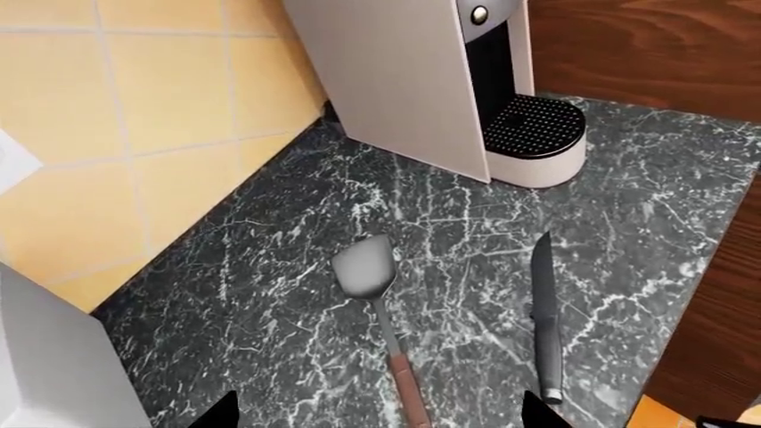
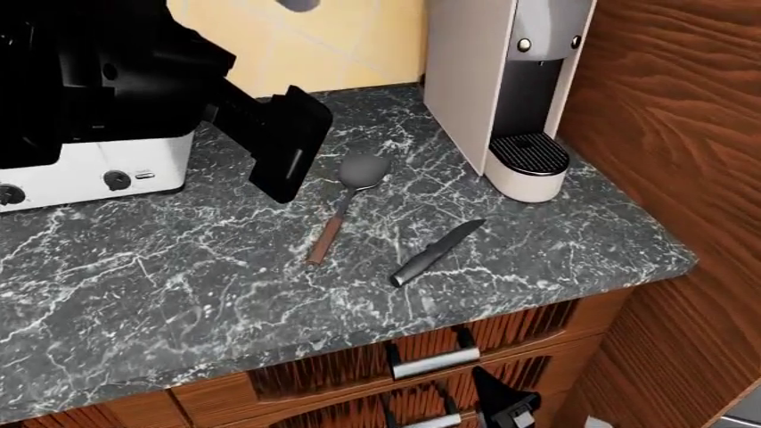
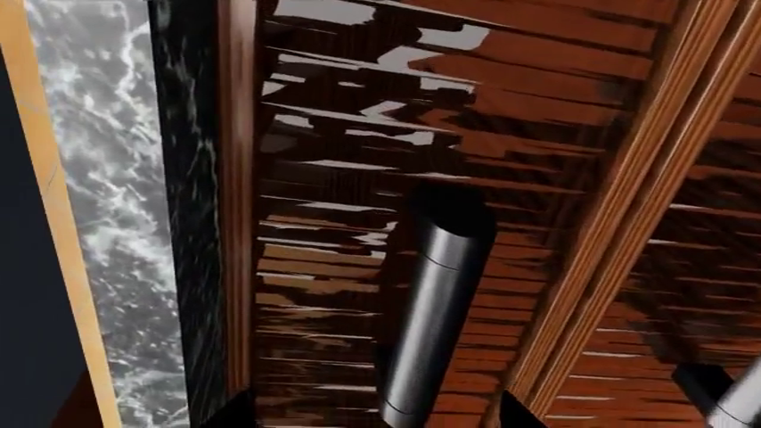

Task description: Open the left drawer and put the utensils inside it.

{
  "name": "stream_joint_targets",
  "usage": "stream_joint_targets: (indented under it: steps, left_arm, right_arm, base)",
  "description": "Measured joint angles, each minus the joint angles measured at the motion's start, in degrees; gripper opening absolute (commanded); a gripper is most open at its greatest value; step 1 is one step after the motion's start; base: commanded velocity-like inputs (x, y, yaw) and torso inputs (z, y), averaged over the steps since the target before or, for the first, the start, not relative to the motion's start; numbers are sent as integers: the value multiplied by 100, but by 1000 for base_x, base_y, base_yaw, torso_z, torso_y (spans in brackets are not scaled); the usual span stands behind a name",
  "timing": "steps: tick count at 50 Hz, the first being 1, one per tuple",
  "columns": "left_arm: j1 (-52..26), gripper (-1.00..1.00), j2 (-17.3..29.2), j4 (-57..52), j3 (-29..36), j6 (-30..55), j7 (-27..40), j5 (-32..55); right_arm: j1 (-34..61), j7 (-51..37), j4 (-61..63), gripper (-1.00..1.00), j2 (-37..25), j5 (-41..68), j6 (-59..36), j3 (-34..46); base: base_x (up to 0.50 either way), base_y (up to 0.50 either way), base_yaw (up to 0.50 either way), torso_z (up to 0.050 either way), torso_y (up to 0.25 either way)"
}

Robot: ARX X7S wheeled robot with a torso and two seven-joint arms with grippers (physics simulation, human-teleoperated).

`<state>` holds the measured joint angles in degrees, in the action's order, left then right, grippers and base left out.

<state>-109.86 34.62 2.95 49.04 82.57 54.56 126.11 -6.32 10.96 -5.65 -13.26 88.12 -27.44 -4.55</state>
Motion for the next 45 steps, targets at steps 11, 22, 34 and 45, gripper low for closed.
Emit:
stream_joint_targets:
  steps: [11,22,34,45]
  left_arm:
    - [48,100,3,-4,28,-21,-128,-116]
    - [59,100,21,-22,83,-53,-200,-165]
    - [93,100,37,-51,142,-101,-268,-223]
    - [134,100,39,-62,178,-135,-362,-308]
  right_arm:
    - [245,524,-448,100,-75,98,-206,151]
    - [551,771,-982,100,-110,58,-259,268]
    - [944,978,-1750,100,-114,-12,-266,374]
    - [1354,1109,-2468,100,-88,-160,-241,519]
  base:
    - [0,0,0,0,0]
    - [0,0,0,0,0]
    - [0,0,0,0,0]
    - [0,0,0,0,0]
